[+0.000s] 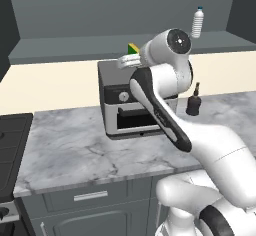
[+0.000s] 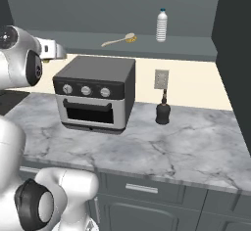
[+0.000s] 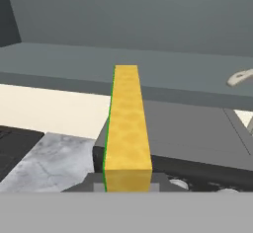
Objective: Pick the sponge and dish brush from the cabinet and place them on the counter.
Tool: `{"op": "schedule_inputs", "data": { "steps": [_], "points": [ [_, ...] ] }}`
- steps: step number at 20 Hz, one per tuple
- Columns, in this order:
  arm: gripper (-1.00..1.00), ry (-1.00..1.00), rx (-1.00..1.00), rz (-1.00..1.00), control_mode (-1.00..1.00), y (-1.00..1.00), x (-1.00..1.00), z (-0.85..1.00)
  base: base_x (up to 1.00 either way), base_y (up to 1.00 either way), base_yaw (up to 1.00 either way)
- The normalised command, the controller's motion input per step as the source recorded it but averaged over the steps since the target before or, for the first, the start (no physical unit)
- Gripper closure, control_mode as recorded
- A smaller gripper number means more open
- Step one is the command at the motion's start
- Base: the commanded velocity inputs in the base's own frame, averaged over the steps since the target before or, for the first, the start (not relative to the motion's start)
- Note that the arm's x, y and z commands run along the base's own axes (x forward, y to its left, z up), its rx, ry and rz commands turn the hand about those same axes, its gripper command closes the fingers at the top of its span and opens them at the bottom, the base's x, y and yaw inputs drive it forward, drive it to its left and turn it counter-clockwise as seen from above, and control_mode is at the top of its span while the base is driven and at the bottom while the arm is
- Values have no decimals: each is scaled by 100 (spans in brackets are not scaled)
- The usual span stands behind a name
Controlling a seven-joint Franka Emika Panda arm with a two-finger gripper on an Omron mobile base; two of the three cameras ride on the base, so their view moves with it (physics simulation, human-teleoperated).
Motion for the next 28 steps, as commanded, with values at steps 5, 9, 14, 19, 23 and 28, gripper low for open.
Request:
{"op": "schedule_inputs", "data": {
  "steps": [5, 9, 14, 19, 23, 28],
  "points": [
    [100, 0, 0, 6, -100, 0, -76, -16, 0, 0, 0],
    [100, 1, 0, 5, -100, 0, -60, -18, 0, 0, 0],
    [100, 3, 1, 6, -100, 0, -40, -18, 0, 0, 0],
    [100, 13, 7, 6, -100, 0, -10, -17, 0, 0, 0],
    [100, 19, 11, 6, -100, -2, -3, -26, 0, 0, 0],
    [100, 21, 10, 6, -100, -1, -8, -34, 0, 0, 0]
  ]
}}
